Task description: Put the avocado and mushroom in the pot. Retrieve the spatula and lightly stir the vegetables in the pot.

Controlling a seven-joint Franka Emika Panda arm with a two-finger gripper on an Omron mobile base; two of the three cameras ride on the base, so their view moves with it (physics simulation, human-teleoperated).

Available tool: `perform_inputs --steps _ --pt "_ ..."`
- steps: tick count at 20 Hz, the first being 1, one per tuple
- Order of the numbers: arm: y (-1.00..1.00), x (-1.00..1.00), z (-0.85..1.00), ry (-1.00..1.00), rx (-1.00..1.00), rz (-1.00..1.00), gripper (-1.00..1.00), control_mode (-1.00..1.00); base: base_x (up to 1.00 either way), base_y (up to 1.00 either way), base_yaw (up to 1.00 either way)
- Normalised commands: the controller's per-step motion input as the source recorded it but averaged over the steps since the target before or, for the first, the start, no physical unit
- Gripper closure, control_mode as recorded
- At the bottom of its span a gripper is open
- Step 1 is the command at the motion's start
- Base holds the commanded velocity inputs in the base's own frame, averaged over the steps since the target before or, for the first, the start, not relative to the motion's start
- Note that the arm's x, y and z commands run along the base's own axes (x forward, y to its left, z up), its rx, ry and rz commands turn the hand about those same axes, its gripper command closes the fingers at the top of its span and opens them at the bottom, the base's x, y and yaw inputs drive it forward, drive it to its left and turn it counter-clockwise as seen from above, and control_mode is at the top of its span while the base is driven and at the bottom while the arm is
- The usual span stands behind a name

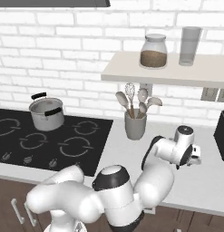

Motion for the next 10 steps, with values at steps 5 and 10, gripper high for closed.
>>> perform_inputs --steps 5,10 --pt "0.4 -0.3 -0.49 0.04 0.0 0.03 1.0 -1.0 0.0 0.0 0.0" --pt "0.3 -0.76 -0.19 -0.03 0.0 0.07 1.0 -1.0 0.0 0.0 0.0"
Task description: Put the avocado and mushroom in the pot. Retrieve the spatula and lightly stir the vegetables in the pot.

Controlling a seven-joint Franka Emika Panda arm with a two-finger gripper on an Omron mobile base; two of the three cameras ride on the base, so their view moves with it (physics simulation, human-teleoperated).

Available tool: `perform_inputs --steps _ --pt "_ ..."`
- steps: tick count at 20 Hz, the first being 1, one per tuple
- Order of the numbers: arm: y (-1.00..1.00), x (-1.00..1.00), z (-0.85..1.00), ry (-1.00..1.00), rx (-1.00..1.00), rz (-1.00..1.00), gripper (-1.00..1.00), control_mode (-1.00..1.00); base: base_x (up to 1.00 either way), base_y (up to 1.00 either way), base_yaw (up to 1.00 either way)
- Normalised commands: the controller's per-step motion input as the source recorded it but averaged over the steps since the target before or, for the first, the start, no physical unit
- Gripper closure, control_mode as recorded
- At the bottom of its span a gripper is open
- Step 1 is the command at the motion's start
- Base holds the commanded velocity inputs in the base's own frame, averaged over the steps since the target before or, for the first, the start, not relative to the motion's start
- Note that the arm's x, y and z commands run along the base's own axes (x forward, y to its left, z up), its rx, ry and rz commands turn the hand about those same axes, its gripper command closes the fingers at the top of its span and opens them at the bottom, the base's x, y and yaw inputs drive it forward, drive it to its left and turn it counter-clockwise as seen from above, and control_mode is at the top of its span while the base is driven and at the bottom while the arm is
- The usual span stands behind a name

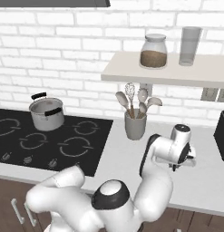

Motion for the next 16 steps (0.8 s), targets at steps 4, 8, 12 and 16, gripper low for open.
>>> perform_inputs --steps 4,8,12,16 --pt "0.23 -1.0 0.94 -0.26 -0.07 0.31 1.0 -1.0 0.0 0.0 0.0" --pt "0.63 -1.0 0.96 -0.15 -0.26 0.47 1.0 -1.0 0.0 0.0 0.0" --pt "1.0 -0.93 0.84 -0.02 -0.43 0.53 1.0 -1.0 0.0 0.0 0.0" --pt "1.0 -0.2 0.97 -0.05 -0.35 0.39 1.0 -1.0 0.0 0.0 0.0"
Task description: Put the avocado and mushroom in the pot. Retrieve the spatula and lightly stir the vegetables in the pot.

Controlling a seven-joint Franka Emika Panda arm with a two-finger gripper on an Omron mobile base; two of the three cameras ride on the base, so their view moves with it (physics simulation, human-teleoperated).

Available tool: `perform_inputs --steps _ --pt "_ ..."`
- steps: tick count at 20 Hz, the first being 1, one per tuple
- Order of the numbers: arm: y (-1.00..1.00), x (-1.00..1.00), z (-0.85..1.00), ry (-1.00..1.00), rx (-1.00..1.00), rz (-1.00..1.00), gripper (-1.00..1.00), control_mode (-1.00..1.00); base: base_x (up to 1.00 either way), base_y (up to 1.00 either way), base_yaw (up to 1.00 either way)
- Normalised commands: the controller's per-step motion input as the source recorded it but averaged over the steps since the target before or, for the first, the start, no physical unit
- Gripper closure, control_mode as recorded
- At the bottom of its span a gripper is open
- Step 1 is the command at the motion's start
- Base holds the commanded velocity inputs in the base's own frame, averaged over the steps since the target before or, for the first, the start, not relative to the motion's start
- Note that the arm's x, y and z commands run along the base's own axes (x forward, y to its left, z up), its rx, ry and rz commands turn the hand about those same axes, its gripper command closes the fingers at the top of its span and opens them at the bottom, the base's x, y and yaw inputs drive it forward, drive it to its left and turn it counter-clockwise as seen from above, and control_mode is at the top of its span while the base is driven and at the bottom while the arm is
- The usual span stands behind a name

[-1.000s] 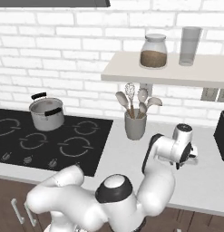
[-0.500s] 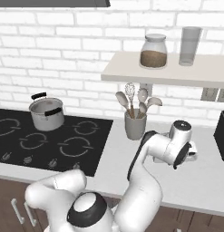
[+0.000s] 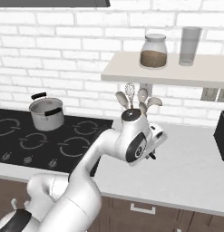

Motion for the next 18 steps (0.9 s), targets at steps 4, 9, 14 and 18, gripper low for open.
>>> perform_inputs --steps 4,9,14,18 --pt "1.0 0.0 0.93 0.0 -0.32 0.35 1.0 -1.0 0.0 0.0 0.0" --pt "1.0 0.49 0.9 0.0 -0.29 0.29 1.0 -1.0 0.0 0.0 0.0" --pt "1.0 0.78 0.62 0.0 -0.24 0.25 1.0 -1.0 0.0 0.0 0.0" --pt "1.0 0.72 0.25 0.0 -0.28 0.25 1.0 -1.0 0.0 0.0 0.0"
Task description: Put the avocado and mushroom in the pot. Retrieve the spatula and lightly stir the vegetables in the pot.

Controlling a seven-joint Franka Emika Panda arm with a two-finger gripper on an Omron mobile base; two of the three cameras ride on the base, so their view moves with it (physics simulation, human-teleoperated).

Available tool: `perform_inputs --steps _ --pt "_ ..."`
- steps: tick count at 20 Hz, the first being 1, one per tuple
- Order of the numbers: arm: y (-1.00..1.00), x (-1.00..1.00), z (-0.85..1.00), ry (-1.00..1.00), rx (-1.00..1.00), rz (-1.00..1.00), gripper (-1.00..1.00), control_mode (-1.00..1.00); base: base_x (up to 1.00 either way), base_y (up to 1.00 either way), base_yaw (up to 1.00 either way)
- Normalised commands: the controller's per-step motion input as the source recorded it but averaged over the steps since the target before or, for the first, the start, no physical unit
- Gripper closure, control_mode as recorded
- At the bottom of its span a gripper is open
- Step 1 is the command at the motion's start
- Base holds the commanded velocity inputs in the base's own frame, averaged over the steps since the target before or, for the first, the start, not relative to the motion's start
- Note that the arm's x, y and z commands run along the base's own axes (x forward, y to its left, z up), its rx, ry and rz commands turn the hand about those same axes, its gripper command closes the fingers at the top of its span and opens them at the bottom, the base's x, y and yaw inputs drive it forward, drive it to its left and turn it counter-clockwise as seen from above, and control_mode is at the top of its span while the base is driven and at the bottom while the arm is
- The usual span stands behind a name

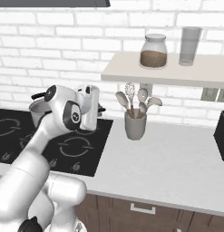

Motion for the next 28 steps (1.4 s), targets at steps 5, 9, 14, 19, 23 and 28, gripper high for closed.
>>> perform_inputs --steps 5,9,14,19,23,28 --pt "1.0 0.79 0.29 0.0 -0.29 0.23 1.0 -1.0 0.0 0.0 0.0" --pt "0.94 0.94 0.63 0.0 -0.23 0.23 1.0 -1.0 0.0 0.0 0.0" --pt "0.85 0.94 0.59 -0.01 -0.23 0.26 1.0 -1.0 0.0 0.0 0.0" --pt "1.0 0.61 0.0 -0.16 -0.4 0.28 1.0 -1.0 0.0 0.0 0.0" --pt "0.98 0.66 -0.07 -0.18 -0.4 0.23 1.0 -1.0 0.0 0.0 0.0" --pt "0.98 0.44 -0.5 -0.01 -0.3 0.15 1.0 -1.0 0.0 0.0 0.0"
